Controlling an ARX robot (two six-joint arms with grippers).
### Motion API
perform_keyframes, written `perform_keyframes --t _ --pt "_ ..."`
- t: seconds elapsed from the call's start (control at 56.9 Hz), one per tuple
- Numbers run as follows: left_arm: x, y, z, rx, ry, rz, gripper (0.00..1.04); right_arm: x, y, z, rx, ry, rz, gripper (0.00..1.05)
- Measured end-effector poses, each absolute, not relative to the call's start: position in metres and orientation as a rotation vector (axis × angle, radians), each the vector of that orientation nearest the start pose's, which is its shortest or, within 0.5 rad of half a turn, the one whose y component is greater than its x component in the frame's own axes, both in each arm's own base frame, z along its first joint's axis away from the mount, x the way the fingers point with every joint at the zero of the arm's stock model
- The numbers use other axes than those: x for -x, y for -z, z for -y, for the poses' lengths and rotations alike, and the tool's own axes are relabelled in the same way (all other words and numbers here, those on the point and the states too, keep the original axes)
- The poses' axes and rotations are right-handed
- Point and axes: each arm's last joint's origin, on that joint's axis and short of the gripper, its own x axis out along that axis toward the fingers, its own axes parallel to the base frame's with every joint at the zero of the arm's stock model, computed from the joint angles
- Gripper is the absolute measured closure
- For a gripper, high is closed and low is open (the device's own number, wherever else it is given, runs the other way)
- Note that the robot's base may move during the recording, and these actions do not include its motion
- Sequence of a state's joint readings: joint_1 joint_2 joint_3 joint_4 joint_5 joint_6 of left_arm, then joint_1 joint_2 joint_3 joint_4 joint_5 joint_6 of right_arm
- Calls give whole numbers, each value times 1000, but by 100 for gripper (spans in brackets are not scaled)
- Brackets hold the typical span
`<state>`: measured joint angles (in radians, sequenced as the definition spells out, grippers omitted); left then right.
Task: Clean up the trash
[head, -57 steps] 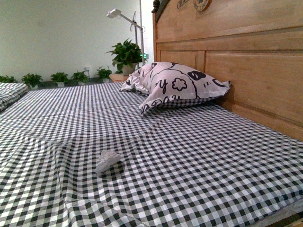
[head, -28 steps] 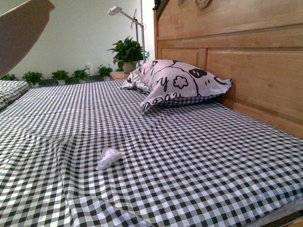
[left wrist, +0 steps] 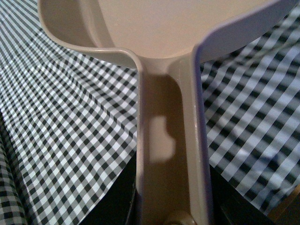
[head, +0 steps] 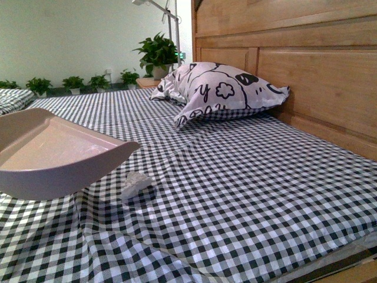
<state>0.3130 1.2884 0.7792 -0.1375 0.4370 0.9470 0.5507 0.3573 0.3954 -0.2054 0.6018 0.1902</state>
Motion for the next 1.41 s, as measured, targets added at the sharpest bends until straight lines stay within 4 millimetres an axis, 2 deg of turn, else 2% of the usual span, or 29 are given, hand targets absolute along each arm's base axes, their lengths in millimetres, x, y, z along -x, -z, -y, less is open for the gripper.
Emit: perform_keyframes --t 0.176,0.527,0.72,1.177,1.406 --pt "-262 -238 -73 -736 464 -491 79 -99 -250 -41 -99 64 -135 84" --pt "-256 -224 -81 -771 539 -559 79 -99 -250 -41 -99 64 -135 84" --pt "-252 -208 -86 -766 558 -603 79 -99 -250 -41 -99 64 -135 84" --pt "-262 -183 -91 -746 582 -668 79 -99 -250 -41 -99 64 -135 84" --pt "-269 -183 -94 -760 580 -679 79 -99 -250 -41 -99 64 -135 84"
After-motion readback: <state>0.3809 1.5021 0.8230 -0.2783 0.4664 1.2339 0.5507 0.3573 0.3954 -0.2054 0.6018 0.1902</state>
